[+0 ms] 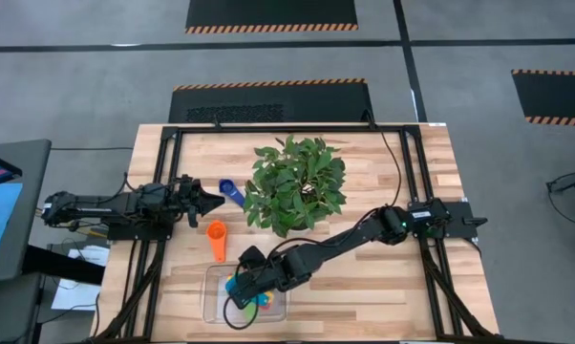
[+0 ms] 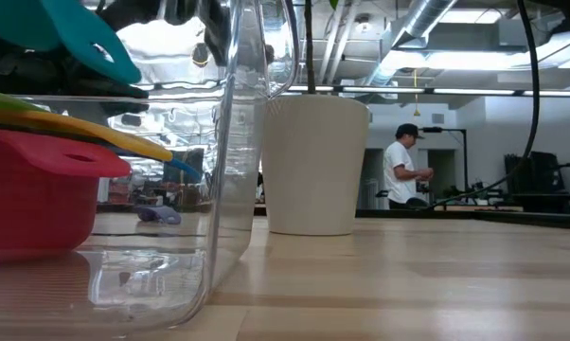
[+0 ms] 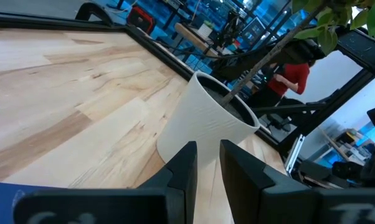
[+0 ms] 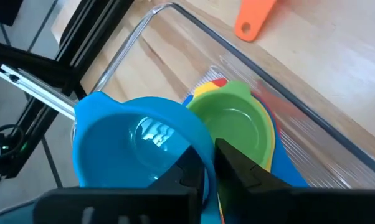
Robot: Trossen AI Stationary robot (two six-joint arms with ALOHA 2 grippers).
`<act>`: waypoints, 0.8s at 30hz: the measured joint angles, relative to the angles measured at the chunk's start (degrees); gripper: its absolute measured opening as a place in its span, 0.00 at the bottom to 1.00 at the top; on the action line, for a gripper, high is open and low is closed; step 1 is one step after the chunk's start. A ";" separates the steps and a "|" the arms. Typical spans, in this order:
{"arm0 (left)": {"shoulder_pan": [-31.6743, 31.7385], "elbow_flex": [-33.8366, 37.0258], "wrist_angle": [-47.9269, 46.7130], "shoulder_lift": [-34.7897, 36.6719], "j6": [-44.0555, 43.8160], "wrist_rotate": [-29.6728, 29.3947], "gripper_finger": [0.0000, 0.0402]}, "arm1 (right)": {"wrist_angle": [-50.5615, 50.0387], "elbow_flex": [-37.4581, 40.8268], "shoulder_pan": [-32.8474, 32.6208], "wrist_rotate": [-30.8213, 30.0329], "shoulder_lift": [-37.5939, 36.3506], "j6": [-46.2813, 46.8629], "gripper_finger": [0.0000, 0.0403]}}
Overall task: Nest measuring cups in basket
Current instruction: Stack the light blue measuring cup on the green measuring cup
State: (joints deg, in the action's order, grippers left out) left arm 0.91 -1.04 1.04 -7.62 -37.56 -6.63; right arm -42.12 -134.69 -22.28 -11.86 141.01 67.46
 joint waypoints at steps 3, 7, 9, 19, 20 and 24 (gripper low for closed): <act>-0.01 0.00 0.00 0.00 0.00 0.01 0.15 | -0.06 0.00 0.00 0.00 0.00 -0.14 0.13; 0.00 0.00 0.00 0.00 0.00 0.02 0.15 | -0.11 0.00 0.00 0.00 0.00 -1.32 0.14; -0.02 0.00 0.00 0.00 0.00 0.02 0.15 | -0.06 0.00 0.00 0.00 0.00 -2.36 0.14; 0.00 0.00 0.00 0.00 0.00 0.02 0.15 | 0.60 0.00 0.64 2.78 -0.02 -3.22 0.18; 0.00 0.00 0.01 -0.01 0.00 0.02 0.15 | 0.60 0.00 0.75 2.80 -0.02 -2.89 0.19; 0.00 0.00 0.00 0.00 0.00 0.02 0.15 | 0.56 0.00 1.25 2.80 -0.02 -2.56 0.26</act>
State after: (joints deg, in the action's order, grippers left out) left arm 0.91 -1.04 1.04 -7.62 -37.56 -6.61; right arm -41.56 -134.69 -21.04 -9.06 140.99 64.90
